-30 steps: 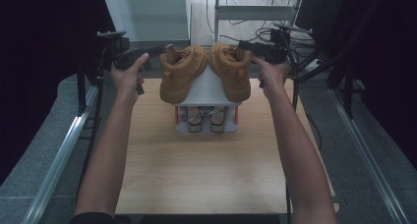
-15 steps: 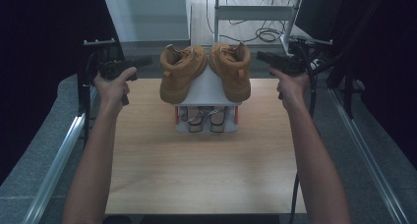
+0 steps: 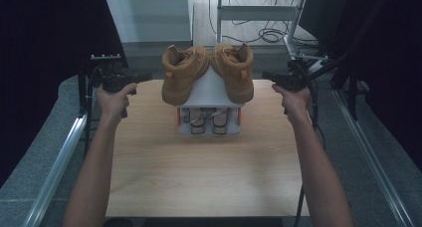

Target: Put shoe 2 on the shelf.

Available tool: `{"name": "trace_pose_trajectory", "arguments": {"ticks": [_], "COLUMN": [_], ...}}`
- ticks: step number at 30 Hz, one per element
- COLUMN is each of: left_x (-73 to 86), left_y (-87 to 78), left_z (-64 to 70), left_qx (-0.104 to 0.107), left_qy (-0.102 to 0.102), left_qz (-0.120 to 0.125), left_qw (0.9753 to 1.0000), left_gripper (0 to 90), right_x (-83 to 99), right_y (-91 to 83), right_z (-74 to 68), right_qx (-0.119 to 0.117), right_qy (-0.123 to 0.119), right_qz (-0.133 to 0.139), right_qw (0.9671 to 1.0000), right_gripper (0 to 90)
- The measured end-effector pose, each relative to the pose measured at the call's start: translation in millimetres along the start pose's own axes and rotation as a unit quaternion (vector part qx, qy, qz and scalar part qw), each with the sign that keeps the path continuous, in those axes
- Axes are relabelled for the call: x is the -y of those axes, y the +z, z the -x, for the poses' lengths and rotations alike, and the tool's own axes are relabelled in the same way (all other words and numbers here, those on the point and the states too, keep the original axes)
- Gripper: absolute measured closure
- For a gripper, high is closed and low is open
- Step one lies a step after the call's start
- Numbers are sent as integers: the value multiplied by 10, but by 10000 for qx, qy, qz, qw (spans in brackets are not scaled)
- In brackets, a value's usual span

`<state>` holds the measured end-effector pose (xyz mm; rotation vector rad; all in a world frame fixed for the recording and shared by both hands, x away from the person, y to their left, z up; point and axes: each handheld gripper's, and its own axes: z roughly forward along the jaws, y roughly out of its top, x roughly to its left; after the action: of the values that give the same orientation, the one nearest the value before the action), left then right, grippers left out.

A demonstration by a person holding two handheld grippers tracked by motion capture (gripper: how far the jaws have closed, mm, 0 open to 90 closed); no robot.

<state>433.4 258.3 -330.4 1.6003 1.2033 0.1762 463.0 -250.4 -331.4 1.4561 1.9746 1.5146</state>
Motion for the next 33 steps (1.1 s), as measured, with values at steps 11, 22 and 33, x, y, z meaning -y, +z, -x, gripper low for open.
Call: {"name": "trace_pose_trajectory", "arguments": {"ticks": [11,22,33], "left_x": [152,288,340], "left_y": [24,175,346], "left_z": [-109,-192,-227], "left_qx": [-80,-102,-53], "left_qy": [-38,-141,-278], "left_qz": [-28,-140,-117], "left_qw": [10000,9997,9995], "left_gripper": [900,900,900], "right_x": [94,230,317], "right_y": [32,126,237], "right_z": [26,76,71], "right_qx": [64,168,161], "right_qy": [-142,-185,-166], "right_qz": [-60,-183,-169], "right_qw": [9999,9995,9996], "right_gripper": [895,895,895]}}
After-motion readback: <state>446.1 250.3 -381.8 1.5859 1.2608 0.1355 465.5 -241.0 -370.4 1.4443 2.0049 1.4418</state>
